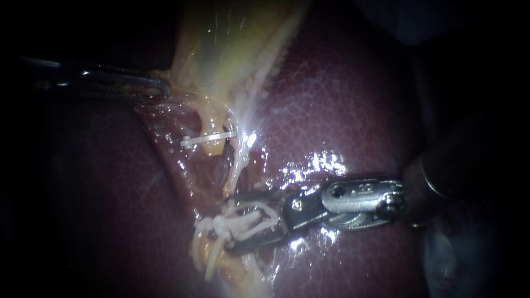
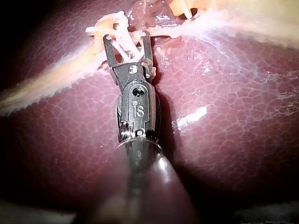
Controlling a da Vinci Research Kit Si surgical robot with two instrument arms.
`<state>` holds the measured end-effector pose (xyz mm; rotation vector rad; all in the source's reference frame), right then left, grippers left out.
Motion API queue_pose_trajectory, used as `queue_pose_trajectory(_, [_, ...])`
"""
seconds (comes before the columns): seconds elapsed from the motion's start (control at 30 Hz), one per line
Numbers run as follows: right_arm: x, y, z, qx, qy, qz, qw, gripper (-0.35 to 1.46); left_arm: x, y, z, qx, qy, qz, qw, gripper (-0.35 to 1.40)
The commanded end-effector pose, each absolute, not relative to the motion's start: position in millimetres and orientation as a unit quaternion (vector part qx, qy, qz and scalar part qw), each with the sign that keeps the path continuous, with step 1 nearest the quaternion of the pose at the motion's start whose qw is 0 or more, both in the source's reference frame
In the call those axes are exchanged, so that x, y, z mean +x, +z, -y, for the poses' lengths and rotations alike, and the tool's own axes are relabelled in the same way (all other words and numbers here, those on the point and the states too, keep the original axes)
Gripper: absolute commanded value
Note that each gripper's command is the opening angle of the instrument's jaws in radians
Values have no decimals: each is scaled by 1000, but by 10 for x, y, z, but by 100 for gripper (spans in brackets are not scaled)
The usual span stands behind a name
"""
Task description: Clipping second clip right tube
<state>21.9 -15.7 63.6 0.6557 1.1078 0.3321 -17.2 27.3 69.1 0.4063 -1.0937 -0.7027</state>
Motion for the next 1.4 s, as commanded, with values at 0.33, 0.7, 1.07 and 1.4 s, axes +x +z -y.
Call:
queue_pose_trajectory(0.33, [206,604,149,315,163,-513,781,50,-172,689,-272,188,-325,505,777,-35])
queue_pose_trajectory(0.7, [164,574,121,339,214,-501,767,50,-172,690,-272,188,-325,505,777,-35])
queue_pose_trajectory(1.07, [164,632,130,378,282,-467,748,50,-172,689,-272,188,-325,505,777,-35])
queue_pose_trajectory(1.4, [192,656,143,429,308,-482,699,50,-172,689,-272,187,-325,505,777,-35])
